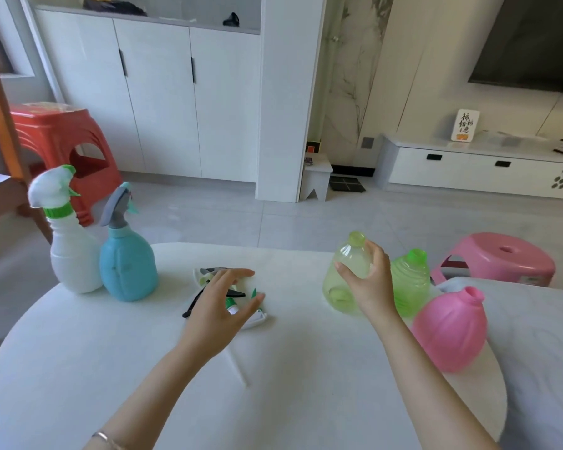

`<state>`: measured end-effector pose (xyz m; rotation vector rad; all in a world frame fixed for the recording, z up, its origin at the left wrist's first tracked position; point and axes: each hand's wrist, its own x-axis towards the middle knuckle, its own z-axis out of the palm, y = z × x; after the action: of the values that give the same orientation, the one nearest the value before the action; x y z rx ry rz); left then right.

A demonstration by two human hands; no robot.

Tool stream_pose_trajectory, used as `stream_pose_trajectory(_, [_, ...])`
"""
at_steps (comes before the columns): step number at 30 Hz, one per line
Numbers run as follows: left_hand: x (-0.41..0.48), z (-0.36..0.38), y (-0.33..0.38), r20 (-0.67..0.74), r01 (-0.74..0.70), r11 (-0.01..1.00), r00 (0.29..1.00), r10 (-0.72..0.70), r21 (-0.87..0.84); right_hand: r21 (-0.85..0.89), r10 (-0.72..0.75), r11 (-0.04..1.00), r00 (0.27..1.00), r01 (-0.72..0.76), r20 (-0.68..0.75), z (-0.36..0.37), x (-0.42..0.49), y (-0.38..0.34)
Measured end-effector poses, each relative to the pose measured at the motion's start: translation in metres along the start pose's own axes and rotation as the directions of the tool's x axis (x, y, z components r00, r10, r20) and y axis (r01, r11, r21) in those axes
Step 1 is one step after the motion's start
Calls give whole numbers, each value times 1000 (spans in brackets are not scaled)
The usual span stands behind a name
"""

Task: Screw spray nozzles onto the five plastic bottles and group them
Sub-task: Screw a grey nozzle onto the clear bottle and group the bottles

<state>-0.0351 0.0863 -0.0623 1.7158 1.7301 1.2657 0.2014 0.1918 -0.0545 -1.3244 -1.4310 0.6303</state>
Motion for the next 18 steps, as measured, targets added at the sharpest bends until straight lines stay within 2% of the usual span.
stream_pose_trajectory(3, [-2,-4,1,18,24,999,1000,-24,-23,32,-24,999,1000,24,17,1,-6,-14])
stream_pose_trajectory(6, [-4,-10,3,37,49,995,998,-46,-88,185,-50,982,996,37,68,10,-15,-47])
stream_pose_trajectory(9, [-6,-19,6,60,57,986,997,-48,-158,335,-20,940,970,-65,243,32,-34,-79])
stream_pose_trajectory(11, [-6,-29,7,62,7,992,998,1,-126,388,29,905,933,-177,360,51,-51,-92])
stream_pose_trajectory(14, [-6,-50,2,29,-29,999,999,30,-44,405,37,878,879,-256,475,75,-69,-105])
stream_pose_trajectory(18, [-9,-90,-15,-64,16,999,998,-18,-29,344,18,899,810,-269,587,94,-70,-105])
